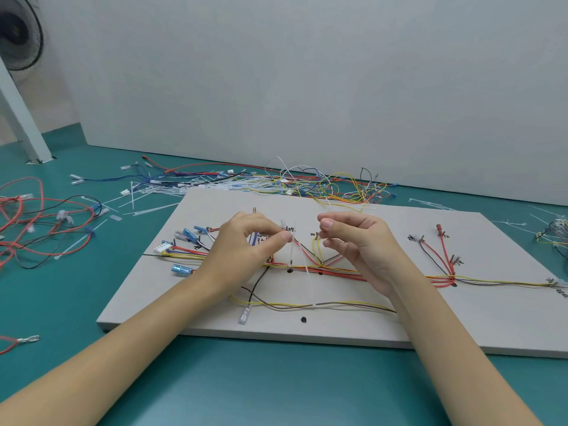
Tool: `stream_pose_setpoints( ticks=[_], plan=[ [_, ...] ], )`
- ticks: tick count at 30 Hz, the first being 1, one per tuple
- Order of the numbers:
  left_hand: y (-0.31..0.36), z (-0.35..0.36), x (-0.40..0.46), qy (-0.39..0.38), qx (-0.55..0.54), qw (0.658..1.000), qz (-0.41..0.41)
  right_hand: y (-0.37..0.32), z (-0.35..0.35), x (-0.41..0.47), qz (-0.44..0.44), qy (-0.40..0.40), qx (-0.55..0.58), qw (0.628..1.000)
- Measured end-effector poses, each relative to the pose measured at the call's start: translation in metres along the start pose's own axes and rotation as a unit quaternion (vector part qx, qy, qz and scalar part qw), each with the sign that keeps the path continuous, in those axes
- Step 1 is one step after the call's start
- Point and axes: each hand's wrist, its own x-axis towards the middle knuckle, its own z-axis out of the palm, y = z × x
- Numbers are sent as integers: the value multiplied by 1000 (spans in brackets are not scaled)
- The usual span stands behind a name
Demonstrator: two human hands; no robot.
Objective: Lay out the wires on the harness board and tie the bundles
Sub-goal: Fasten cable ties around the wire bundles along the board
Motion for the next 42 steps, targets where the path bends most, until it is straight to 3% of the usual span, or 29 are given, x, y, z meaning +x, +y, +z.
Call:
stream_pose_setpoints(
  ticks=[12,19,23,26,29,32,34,36,42],
  plan=[
    [6,11,-2,41,-24,999,0,8,18,3,32,72,156,985],
    [8,16,-2,80,-26,996,7,16,28,1,35,78,101,991],
    [12,19,-5,121,115,986,24,10,23,1,-37,89,-23,995],
    [17,15,-6,145,310,930,131,-4,8,4,-107,130,-100,981],
    [23,18,-5,63,368,888,267,-6,-3,7,-140,157,-182,960],
    [23,26,-1,-79,387,885,247,-1,-7,9,-149,150,-258,943],
    [18,32,2,-128,436,865,212,3,-8,11,-153,138,-295,933],
    [11,34,4,-133,464,855,190,6,-9,11,-159,129,-325,923],
    [5,32,2,-125,436,870,195,9,-8,10,-149,95,-357,917]
  ],
)
